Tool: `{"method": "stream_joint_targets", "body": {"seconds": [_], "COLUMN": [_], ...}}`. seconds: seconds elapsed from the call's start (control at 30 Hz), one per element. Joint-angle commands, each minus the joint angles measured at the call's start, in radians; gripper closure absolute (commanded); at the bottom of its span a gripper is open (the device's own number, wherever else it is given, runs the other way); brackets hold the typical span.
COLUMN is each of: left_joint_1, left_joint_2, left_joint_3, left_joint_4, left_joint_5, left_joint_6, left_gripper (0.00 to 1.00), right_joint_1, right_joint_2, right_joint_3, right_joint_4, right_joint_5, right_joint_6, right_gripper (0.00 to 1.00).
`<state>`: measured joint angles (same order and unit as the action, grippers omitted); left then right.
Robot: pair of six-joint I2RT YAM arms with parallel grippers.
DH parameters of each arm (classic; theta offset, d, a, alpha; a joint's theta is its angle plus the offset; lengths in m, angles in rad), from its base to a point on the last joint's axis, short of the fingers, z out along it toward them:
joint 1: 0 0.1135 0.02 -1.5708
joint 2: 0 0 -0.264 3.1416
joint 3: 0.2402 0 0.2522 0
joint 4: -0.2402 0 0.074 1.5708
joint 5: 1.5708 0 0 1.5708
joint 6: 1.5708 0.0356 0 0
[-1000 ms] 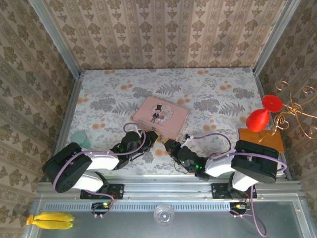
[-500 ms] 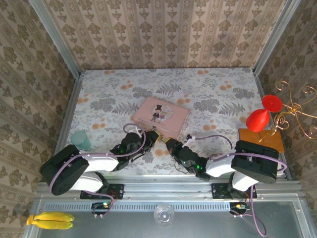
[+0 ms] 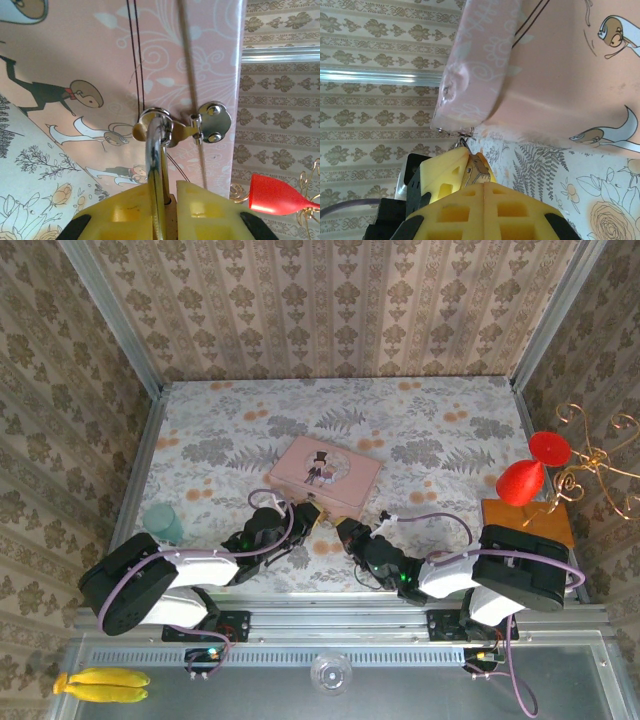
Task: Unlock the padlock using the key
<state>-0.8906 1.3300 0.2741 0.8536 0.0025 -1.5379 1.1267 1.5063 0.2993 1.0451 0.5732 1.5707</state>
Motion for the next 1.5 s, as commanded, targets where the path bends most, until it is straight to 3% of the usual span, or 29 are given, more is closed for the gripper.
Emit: {"method": "stream_joint_targets", "body": {"seconds": [0.0,1.47], "left_joint_1": [-0.006,-0.08], "left_joint_2": [-0.005,-0.04], "left_joint_3": [0.011,0.038], "left_joint_4": [0.131,0.157], "left_joint_5": [-0.019,-0.026], "left_joint_6": [0.001,-0.041], "left_gripper": [1.0,1.0], "right_joint_1": [0.005,-0.031], "right_joint_2": [-0.016,0.067], "right_joint_3": [-0.008,-0.02], "right_joint_4": [0.01,0.112], "right_joint_5": [0.06,0.015], "right_joint_6": [-0.002,0.074], "right_gripper": [1.0,1.0]}}
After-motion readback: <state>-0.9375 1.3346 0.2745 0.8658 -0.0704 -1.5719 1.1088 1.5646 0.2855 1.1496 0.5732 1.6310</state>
